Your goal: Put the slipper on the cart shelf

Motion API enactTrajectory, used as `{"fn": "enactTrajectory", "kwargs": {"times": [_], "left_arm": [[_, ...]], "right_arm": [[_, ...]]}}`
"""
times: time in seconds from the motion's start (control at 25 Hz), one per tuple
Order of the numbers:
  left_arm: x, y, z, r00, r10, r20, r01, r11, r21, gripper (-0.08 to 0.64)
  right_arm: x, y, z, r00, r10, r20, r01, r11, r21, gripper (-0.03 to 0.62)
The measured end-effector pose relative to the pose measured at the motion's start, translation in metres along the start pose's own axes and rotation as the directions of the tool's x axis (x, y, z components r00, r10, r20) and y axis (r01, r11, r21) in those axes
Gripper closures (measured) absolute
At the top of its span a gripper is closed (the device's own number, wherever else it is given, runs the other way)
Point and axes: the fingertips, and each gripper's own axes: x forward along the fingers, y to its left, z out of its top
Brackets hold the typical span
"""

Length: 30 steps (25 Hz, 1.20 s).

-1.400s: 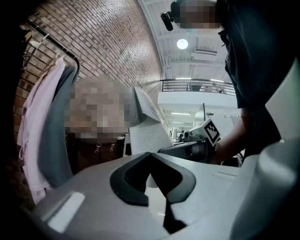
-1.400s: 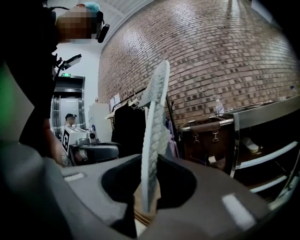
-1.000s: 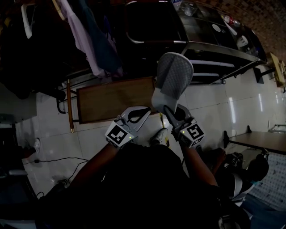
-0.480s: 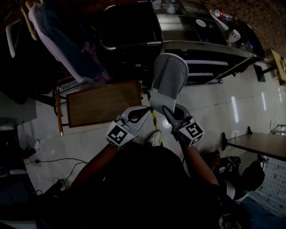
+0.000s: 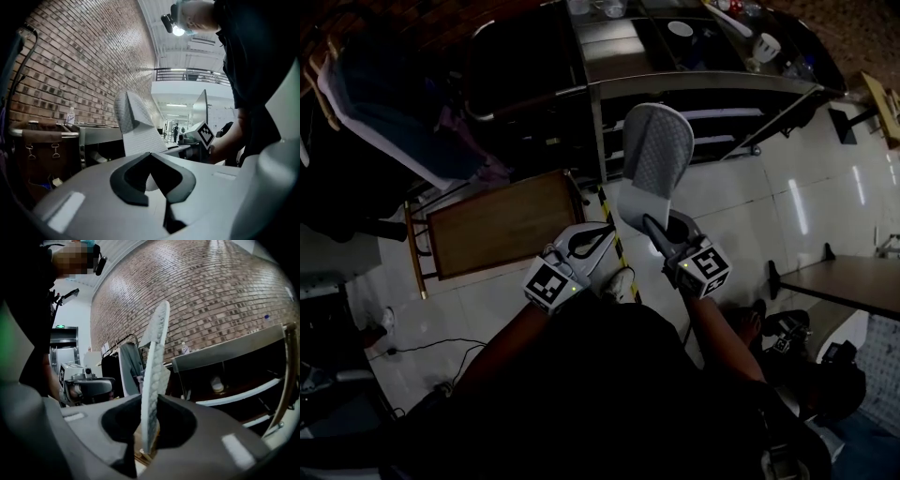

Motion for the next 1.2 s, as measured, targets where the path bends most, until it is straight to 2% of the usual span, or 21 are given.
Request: {"fn": "enactTrajectory", "kwargs": {"times": [0.16,0.76,1.0,1.2], "left_arm": [[0.019,0.000,0.003,0.999,-0.040,-0.015,0.040,0.999,-0.006,0.560],[0.067,0.055,0.009,0.981,-0.194,0.032,0.194,0.981,-0.017,0.560],[0.073,0.066,0.005,0.974,-0.226,0.028,0.227,0.974,-0.023,0.560],[0.086,0.073,0.001,0.977,-0.212,0.015,0.212,0.976,-0.039,0.560]], "right_arm": [[-0.003,-0.017,-0.006,0.999,-0.040,-0.019,0.041,0.998,0.039,0.526],[0.043,-0.063,-0.022,0.988,-0.108,-0.112,0.110,0.994,0.006,0.526],[0.049,-0.077,-0.051,0.977,-0.101,-0.190,0.110,0.993,0.041,0.526],[0.053,-0.094,-0.090,0.956,-0.039,-0.291,0.072,0.992,0.105,0.526]]}}
